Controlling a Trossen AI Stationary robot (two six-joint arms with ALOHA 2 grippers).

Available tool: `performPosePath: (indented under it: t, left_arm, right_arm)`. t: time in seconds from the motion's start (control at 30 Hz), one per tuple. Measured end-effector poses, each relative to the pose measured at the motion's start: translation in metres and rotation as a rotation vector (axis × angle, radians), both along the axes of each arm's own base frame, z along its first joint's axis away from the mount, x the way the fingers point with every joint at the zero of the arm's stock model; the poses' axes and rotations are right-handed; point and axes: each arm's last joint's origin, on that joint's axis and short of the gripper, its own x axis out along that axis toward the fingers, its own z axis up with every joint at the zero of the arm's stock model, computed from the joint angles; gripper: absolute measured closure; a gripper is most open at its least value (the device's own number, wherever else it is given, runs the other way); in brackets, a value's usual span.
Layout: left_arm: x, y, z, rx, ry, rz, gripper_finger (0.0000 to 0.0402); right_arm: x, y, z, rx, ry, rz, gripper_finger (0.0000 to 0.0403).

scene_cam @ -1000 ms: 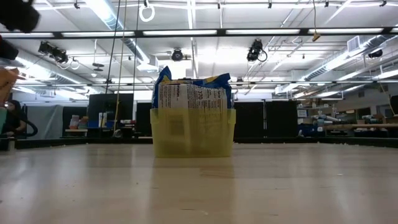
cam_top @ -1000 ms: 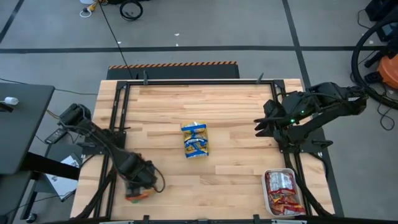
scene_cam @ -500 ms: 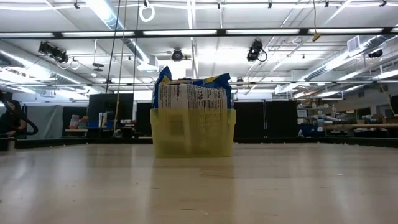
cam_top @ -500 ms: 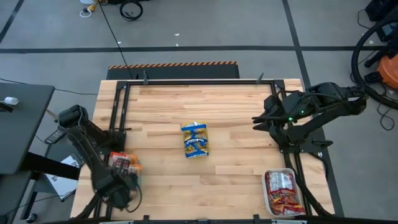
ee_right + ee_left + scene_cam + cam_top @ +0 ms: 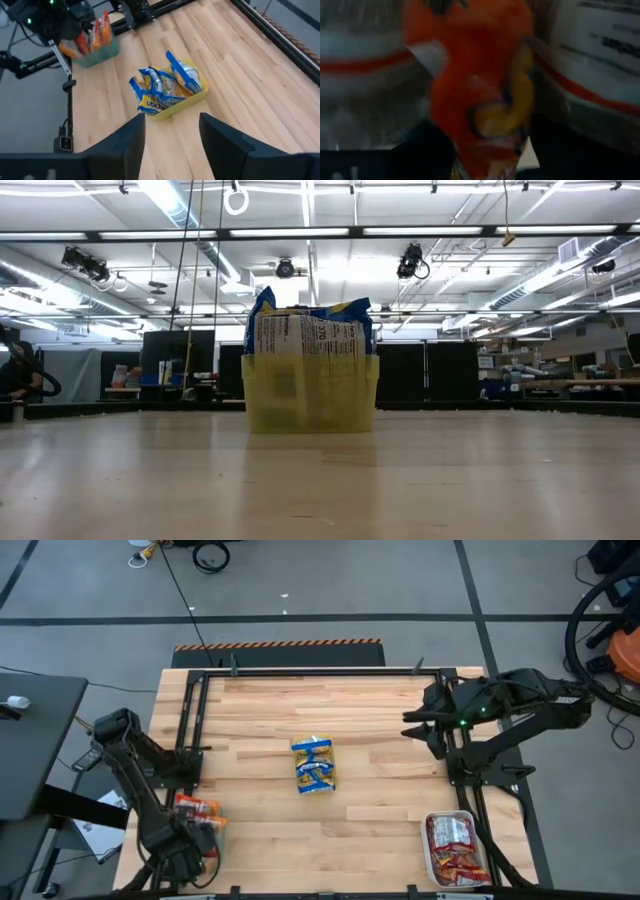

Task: Sort Maruchan noodles
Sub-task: Put the orange noodle pack into the green bin, then return to Home Position

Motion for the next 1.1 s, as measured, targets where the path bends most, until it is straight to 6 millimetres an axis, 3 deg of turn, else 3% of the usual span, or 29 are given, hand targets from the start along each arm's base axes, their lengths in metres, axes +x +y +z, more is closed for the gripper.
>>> performPosePath:
  t: [0.13, 0.23, 0.47, 0.57, 0.67, 0.8, 0.93, 1.1]
  left_arm:
    - [0.008, 0.001, 0.019, -0.022, 0.047, 0.104, 0.0131]
    - [0.017, -0.005, 0.041, -0.103, -0.008, 0.057, 0.0116]
    - [0.026, -0.006, 0.074, -0.168, -0.045, 0.035, 0.0114]
    - [0.034, -0.002, 0.089, -0.181, -0.039, 0.117, 0.0125]
    - [0.052, 0.007, 0.106, -0.196, -0.119, 0.206, 0.0151]
    - [0.088, 0.033, 0.119, -0.152, -0.308, 0.344, 0.0208]
    - [0.128, 0.067, 0.122, -0.042, -0.569, 0.457, 0.0292]
    - [0.164, 0.114, 0.129, 0.185, -0.834, 0.494, 0.039]
  right_arm:
    - [-0.001, -0.004, 0.001, -0.083, 0.002, 0.038, 0.02]
    - [0.002, -0.007, -0.001, -0.196, -0.001, 0.014, 0.02]
    - [0.015, -0.003, -0.019, -0.303, -0.016, 0.07, 0.0225]
    - [0.016, 0.001, -0.021, -0.321, -0.145, 0.111, 0.0254]
    - [0.015, 0.008, -0.024, -0.312, -0.365, 0.19, 0.0306]
    - [0.012, 0.015, -0.048, -0.289, -0.531, 0.286, 0.0388]
    - [0.001, 0.012, -0.064, -0.309, -0.565, 0.294, 0.0379]
    - [-0.033, -0.001, -0.068, -0.316, -0.473, 0.179, 0.0376]
